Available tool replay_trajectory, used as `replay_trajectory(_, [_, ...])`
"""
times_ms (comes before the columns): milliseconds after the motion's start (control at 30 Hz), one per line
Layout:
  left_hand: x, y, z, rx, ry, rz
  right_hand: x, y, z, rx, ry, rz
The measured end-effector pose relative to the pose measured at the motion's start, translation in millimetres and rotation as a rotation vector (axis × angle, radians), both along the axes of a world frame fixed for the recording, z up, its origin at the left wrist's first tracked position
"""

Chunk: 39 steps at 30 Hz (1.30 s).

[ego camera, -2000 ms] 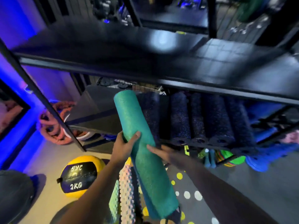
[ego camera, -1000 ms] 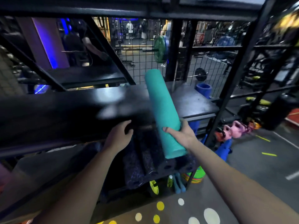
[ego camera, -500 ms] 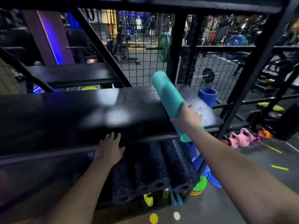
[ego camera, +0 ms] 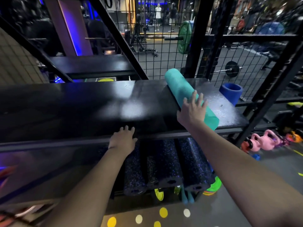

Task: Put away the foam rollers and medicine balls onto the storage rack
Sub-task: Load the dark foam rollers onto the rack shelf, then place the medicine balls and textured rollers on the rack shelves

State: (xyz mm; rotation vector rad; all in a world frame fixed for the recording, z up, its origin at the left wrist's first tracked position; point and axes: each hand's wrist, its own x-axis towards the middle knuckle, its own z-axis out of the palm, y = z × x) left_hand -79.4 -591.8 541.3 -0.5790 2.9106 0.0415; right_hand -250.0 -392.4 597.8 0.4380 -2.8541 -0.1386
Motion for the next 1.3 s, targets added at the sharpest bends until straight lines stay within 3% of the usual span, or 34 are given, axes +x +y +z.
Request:
replay_trajectory(133, [10.5, -6.2, -10.4, 0.115, 0.070, -0.028, 41.2, -16.8, -5.6, -0.334, 0.309, 0.369])
replay_trajectory(200, [25.3, -14.8, -17.1, 0.264, 0.201, -0.088, 71.3, -28.3, -13.9, -0.472, 0.246, 0.434])
replay_trajectory(267, [55.5, -19.9, -28.2, 0.353, 0.479, -0.086, 98.6, -39.3, -26.8, -0.542, 0.201, 0.495])
replay_trajectory(333, [101.8, -22.0, -51.8, 0.358, 0.764, 0.081, 121.4, -49.8, -45.9, -0.560, 0.171, 0.594])
replay_trajectory(400, [156.9, -24.8, -84.3, 0.380, 0.849, 0.307, 143.9, -62.0, -71.1, -0.561, 0.100, 0.691])
replay_trajectory(567, [310.2, -35.8, -148.4, 0.500, 0.407, 0.750, 218.1, -111.7, -139.5, -0.496, -0.148, 0.902])
replay_trajectory(767, [474.0, -41.7, -178.2, 0.501, 0.255, 1.097, 347.6, -177.5, -203.5, -0.232, -0.562, 1.027])
replay_trajectory(933, [579.8, -31.8, -207.3, 0.634, 0.306, 1.220, 453.1, -208.7, -271.5, 0.040, -0.847, 0.959])
replay_trajectory(1033, [620.3, -34.7, -242.9, 0.692, 0.215, 1.297, 499.7, -214.8, -311.7, 0.171, -0.976, 0.858])
replay_trajectory(1300, [669.5, -83.3, -354.3, 0.856, 0.138, 1.171, 570.3, -201.0, -419.6, 0.319, -1.083, 0.527])
